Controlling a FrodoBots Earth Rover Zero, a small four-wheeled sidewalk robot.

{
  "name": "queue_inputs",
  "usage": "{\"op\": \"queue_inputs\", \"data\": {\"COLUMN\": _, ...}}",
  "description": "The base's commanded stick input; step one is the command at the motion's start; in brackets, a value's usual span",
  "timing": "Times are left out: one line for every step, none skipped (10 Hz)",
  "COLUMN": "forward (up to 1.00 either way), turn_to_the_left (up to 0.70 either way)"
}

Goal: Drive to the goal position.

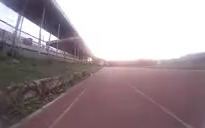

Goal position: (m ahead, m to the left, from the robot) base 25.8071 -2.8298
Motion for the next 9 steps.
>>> {"op": "queue_inputs", "data": {"forward": 0.7, "turn_to_the_left": 0.0}}
{"op": "queue_inputs", "data": {"forward": 0.7, "turn_to_the_left": 0.0}}
{"op": "queue_inputs", "data": {"forward": 0.7, "turn_to_the_left": 0.0}}
{"op": "queue_inputs", "data": {"forward": 0.7, "turn_to_the_left": 0.0}}
{"op": "queue_inputs", "data": {"forward": 0.7, "turn_to_the_left": 0.0}}
{"op": "queue_inputs", "data": {"forward": 0.7, "turn_to_the_left": 0.0}}
{"op": "queue_inputs", "data": {"forward": 0.7, "turn_to_the_left": 0.0}}
{"op": "queue_inputs", "data": {"forward": 0.7, "turn_to_the_left": 0.0}}
{"op": "queue_inputs", "data": {"forward": 0.7, "turn_to_the_left": 0.0}}
